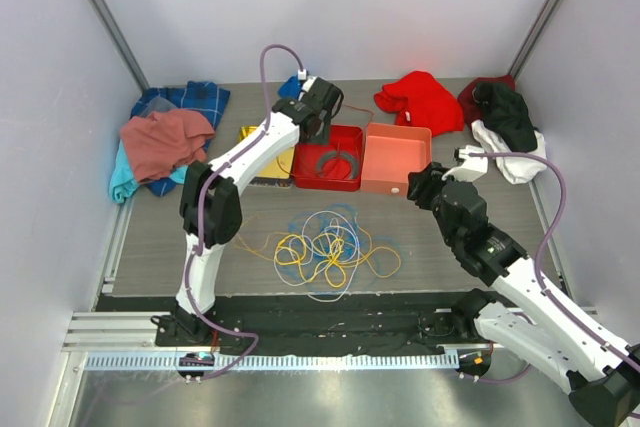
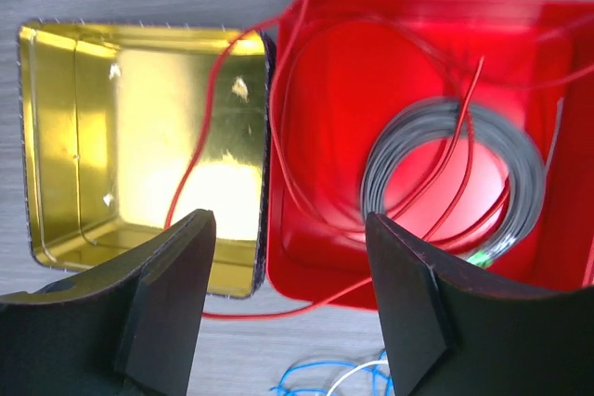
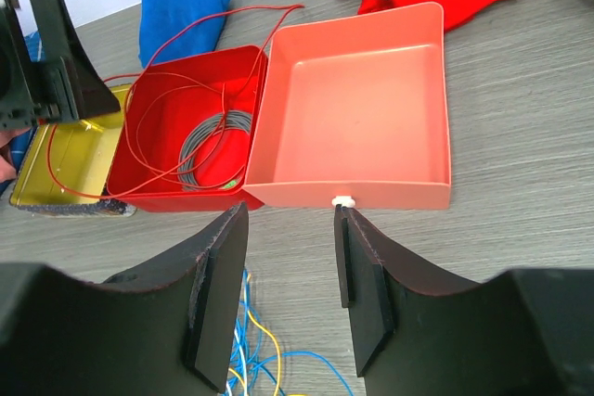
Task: Untangle the cables
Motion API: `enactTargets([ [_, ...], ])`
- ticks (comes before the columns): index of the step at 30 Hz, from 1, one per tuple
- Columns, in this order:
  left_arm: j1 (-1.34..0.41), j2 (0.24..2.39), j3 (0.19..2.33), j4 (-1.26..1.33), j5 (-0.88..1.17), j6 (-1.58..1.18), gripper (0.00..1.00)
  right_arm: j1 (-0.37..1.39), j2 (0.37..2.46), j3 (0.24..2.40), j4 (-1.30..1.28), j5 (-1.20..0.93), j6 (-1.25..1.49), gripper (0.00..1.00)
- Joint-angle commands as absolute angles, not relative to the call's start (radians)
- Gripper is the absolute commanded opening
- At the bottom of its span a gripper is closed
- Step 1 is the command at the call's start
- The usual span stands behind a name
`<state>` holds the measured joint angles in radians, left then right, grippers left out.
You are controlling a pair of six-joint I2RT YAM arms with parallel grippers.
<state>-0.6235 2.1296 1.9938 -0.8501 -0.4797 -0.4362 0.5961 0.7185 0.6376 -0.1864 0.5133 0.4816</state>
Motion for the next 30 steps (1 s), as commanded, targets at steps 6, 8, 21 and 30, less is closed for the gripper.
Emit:
enactTargets([
  [6,-0.543,2.082,2.043,-0.72,-0.385,-0.554,0.71,0.6,0.713,0.634,-0.14,0.5,0.495,0.5],
  [8,-0.513,2.057,1.998,-0.701,-0.37,-0.6,0.7,0.6,0.722,0.63,-0.138,0.5,0.5,0.5],
  [21,-0.436,1.884,1.681,-0.564,-0.318,-0.687,0.65,0.601,0.775,0.614,-0.081,0.463,0.514,0.5],
  [30,-0.43,1.924,1.661,-0.554,-0.275,-0.692,0.42,0.601,0.758,0.614,-0.107,0.476,0.512,0.5],
])
